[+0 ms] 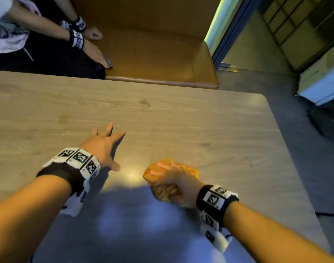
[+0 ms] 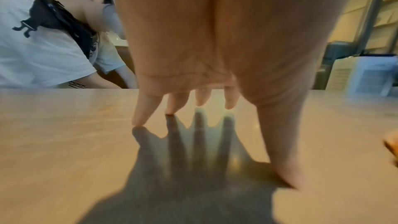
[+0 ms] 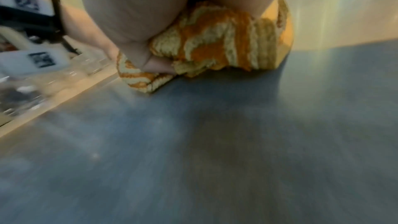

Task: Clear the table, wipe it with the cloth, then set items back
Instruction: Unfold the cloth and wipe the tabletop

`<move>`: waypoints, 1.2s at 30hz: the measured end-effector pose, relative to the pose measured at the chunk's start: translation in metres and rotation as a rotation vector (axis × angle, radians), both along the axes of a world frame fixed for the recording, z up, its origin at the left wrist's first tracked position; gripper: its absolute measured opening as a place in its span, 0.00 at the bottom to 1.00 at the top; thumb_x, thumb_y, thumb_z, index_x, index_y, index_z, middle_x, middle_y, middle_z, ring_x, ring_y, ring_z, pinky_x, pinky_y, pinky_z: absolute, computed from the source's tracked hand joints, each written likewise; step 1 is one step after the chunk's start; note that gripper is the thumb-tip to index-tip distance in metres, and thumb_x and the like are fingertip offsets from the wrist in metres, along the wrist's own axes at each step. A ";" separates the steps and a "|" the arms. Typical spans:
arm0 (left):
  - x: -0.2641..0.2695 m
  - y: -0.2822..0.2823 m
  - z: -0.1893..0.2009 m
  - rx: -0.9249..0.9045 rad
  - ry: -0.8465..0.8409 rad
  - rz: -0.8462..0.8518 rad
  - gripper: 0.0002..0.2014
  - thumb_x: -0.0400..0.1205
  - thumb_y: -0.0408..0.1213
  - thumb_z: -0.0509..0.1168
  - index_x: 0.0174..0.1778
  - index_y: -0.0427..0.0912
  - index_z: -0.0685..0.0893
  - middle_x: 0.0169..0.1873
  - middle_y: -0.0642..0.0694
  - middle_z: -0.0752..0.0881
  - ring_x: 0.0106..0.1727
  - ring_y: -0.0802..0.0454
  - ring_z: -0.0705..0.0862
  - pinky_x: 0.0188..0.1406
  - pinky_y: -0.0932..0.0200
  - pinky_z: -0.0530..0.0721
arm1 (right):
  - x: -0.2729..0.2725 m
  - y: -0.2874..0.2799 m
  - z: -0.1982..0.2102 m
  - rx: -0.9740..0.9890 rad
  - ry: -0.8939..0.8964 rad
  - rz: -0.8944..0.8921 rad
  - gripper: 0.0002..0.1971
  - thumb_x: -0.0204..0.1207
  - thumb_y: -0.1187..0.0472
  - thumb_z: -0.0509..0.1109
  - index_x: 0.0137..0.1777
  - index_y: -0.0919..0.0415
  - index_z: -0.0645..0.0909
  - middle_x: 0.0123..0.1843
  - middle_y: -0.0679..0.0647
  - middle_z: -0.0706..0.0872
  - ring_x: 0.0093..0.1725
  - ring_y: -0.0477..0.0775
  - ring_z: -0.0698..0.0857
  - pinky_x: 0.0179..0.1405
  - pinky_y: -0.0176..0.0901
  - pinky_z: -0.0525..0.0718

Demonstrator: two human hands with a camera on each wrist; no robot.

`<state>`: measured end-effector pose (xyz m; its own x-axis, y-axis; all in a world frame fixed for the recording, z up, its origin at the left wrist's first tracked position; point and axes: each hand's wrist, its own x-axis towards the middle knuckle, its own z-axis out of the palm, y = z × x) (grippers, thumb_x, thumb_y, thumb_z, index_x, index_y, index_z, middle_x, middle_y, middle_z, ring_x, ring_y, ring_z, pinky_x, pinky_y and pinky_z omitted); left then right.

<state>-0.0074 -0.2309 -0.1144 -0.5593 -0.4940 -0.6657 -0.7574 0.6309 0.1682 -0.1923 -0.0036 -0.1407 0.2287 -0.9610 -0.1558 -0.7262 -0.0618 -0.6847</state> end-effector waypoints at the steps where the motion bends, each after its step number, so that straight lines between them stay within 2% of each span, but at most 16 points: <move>1: 0.008 0.012 0.000 -0.030 0.041 0.005 0.60 0.67 0.58 0.79 0.84 0.66 0.41 0.85 0.49 0.33 0.83 0.26 0.43 0.75 0.27 0.66 | 0.014 0.021 0.001 -0.009 -0.029 0.027 0.32 0.57 0.70 0.79 0.64 0.52 0.83 0.74 0.55 0.78 0.78 0.56 0.69 0.78 0.61 0.64; 4: 0.042 0.049 -0.003 -0.036 0.048 0.003 0.61 0.65 0.63 0.77 0.82 0.69 0.38 0.84 0.52 0.32 0.84 0.29 0.44 0.74 0.27 0.67 | 0.031 0.065 0.007 -0.031 -0.128 -0.023 0.32 0.62 0.70 0.75 0.67 0.48 0.82 0.72 0.45 0.80 0.77 0.50 0.73 0.78 0.57 0.69; 7: 0.073 0.062 -0.010 0.012 -0.051 0.011 0.66 0.60 0.62 0.80 0.82 0.67 0.36 0.84 0.50 0.34 0.83 0.26 0.48 0.75 0.28 0.66 | 0.005 0.053 0.018 -0.079 -0.143 -0.561 0.41 0.66 0.63 0.66 0.77 0.29 0.64 0.71 0.43 0.80 0.70 0.45 0.79 0.73 0.42 0.74; 9: 0.079 0.065 -0.013 0.008 -0.114 -0.012 0.67 0.62 0.57 0.82 0.83 0.65 0.37 0.85 0.48 0.34 0.82 0.23 0.47 0.76 0.29 0.66 | -0.037 0.025 0.015 -0.091 -0.115 -0.894 0.40 0.67 0.63 0.65 0.80 0.37 0.65 0.70 0.50 0.82 0.68 0.47 0.80 0.73 0.40 0.73; 10: 0.079 0.066 -0.013 0.005 -0.118 -0.012 0.67 0.62 0.54 0.83 0.83 0.65 0.37 0.85 0.48 0.34 0.81 0.22 0.46 0.76 0.29 0.65 | -0.053 0.012 0.013 -0.052 -0.128 -0.937 0.37 0.68 0.64 0.65 0.80 0.45 0.69 0.69 0.52 0.83 0.69 0.48 0.79 0.75 0.43 0.72; 12: 0.077 0.067 -0.013 0.002 -0.109 0.000 0.67 0.62 0.51 0.84 0.84 0.63 0.39 0.85 0.47 0.34 0.81 0.21 0.43 0.76 0.28 0.63 | -0.065 0.000 0.001 0.056 -0.165 -0.850 0.30 0.72 0.70 0.65 0.76 0.55 0.75 0.67 0.52 0.82 0.69 0.43 0.75 0.81 0.46 0.63; 14: 0.076 0.067 -0.013 0.010 -0.099 0.018 0.67 0.62 0.49 0.85 0.84 0.63 0.40 0.85 0.47 0.34 0.81 0.20 0.41 0.77 0.28 0.60 | -0.049 0.007 -0.006 0.137 -0.184 -0.720 0.28 0.73 0.78 0.65 0.74 0.63 0.76 0.70 0.50 0.77 0.68 0.35 0.70 0.76 0.36 0.59; 16: 0.076 0.067 -0.012 0.001 -0.095 0.015 0.67 0.61 0.49 0.85 0.84 0.63 0.40 0.85 0.47 0.35 0.81 0.20 0.41 0.77 0.28 0.60 | -0.024 0.029 -0.009 0.139 -0.156 -0.609 0.28 0.69 0.76 0.66 0.70 0.59 0.81 0.76 0.49 0.73 0.75 0.37 0.60 0.76 0.28 0.49; 19: 0.076 0.069 -0.012 -0.027 -0.082 0.018 0.67 0.60 0.49 0.85 0.85 0.63 0.43 0.85 0.46 0.36 0.81 0.20 0.43 0.76 0.27 0.62 | 0.012 0.072 -0.016 0.125 -0.165 -0.504 0.28 0.65 0.73 0.70 0.62 0.44 0.83 0.73 0.38 0.72 0.80 0.37 0.56 0.82 0.44 0.39; 21: 0.076 0.070 -0.011 -0.047 -0.063 0.019 0.67 0.59 0.49 0.86 0.85 0.63 0.44 0.85 0.45 0.37 0.81 0.20 0.43 0.76 0.27 0.61 | 0.035 0.100 -0.019 0.097 -0.168 -0.454 0.28 0.65 0.74 0.73 0.60 0.43 0.84 0.72 0.35 0.73 0.80 0.31 0.56 0.83 0.49 0.42; 23: 0.076 0.070 -0.009 -0.052 -0.061 0.020 0.67 0.58 0.50 0.86 0.85 0.63 0.44 0.85 0.45 0.38 0.81 0.20 0.44 0.76 0.26 0.62 | 0.059 0.128 -0.019 0.059 -0.146 -0.408 0.23 0.65 0.67 0.74 0.59 0.46 0.87 0.72 0.35 0.75 0.80 0.27 0.55 0.84 0.49 0.46; 26: 0.076 0.071 -0.005 -0.044 -0.054 0.044 0.67 0.57 0.50 0.87 0.85 0.63 0.46 0.86 0.46 0.39 0.81 0.21 0.41 0.77 0.26 0.60 | 0.094 0.173 -0.021 0.078 -0.062 -0.317 0.24 0.63 0.63 0.80 0.59 0.42 0.87 0.75 0.36 0.75 0.82 0.35 0.57 0.84 0.57 0.52; 28: 0.076 0.071 -0.005 -0.038 -0.038 0.054 0.68 0.56 0.49 0.87 0.85 0.62 0.47 0.86 0.46 0.40 0.82 0.22 0.41 0.78 0.27 0.57 | 0.118 0.200 -0.018 0.162 0.028 -0.277 0.34 0.62 0.63 0.80 0.66 0.34 0.81 0.79 0.34 0.70 0.84 0.40 0.56 0.84 0.53 0.52; 30: 0.076 0.071 -0.004 -0.037 -0.020 0.055 0.68 0.55 0.49 0.87 0.85 0.61 0.48 0.86 0.45 0.41 0.82 0.24 0.42 0.80 0.28 0.54 | 0.140 0.222 -0.013 0.219 0.052 -0.293 0.37 0.65 0.64 0.78 0.71 0.32 0.76 0.81 0.38 0.68 0.83 0.46 0.60 0.83 0.52 0.57; 33: 0.077 0.073 -0.002 -0.058 -0.006 0.037 0.67 0.56 0.48 0.87 0.86 0.57 0.49 0.86 0.42 0.42 0.84 0.28 0.47 0.82 0.32 0.51 | 0.153 0.236 -0.005 0.236 -0.068 -0.359 0.31 0.67 0.69 0.76 0.68 0.40 0.83 0.76 0.41 0.77 0.78 0.46 0.71 0.79 0.49 0.68; 36: 0.078 0.074 -0.002 -0.066 0.009 0.043 0.66 0.57 0.47 0.87 0.86 0.56 0.50 0.86 0.42 0.43 0.84 0.29 0.47 0.82 0.32 0.51 | 0.154 0.238 0.001 0.212 -0.327 -0.529 0.30 0.65 0.79 0.74 0.63 0.50 0.87 0.71 0.44 0.83 0.73 0.48 0.78 0.68 0.48 0.79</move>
<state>0.0702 -0.1571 -0.1163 -0.5421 -0.5603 -0.6262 -0.7828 0.6077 0.1340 -0.0379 0.2341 -0.1395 -0.1986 -0.9127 -0.3570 -0.3737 0.4073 -0.8333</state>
